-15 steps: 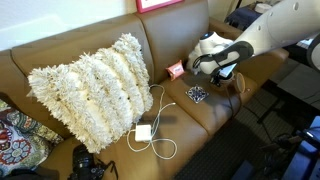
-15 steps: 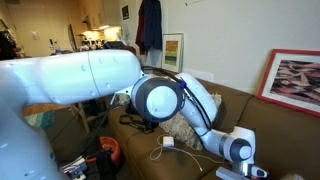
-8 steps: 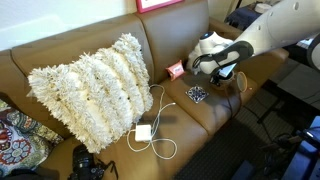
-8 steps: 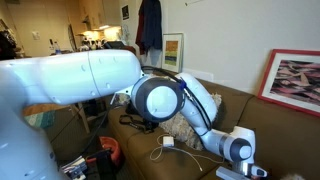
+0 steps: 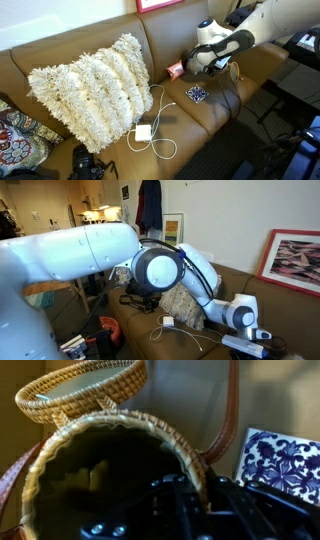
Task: Move the brown bag to the left
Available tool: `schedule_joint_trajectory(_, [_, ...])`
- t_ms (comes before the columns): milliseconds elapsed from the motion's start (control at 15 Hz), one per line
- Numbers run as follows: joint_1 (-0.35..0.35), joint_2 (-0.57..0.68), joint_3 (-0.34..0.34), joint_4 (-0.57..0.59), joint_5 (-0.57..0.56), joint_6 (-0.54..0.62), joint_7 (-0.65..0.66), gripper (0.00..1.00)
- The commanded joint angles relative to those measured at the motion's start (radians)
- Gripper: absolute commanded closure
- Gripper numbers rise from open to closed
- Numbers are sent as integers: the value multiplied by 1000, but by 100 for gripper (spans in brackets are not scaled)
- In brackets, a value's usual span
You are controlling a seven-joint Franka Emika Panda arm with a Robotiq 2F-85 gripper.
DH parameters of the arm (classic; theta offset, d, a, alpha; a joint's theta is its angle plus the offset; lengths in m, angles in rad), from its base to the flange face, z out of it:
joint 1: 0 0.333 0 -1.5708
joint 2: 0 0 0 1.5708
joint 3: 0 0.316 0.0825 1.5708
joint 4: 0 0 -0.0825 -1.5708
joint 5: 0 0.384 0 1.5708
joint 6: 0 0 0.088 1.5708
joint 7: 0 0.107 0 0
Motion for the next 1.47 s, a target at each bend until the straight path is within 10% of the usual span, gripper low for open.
schedule_joint_trajectory(0, [22,-76,-3,-71,-10,45,4,96])
schedule_joint_trajectory(1400, [246,-87,-4,-244,-39,165,-11,96])
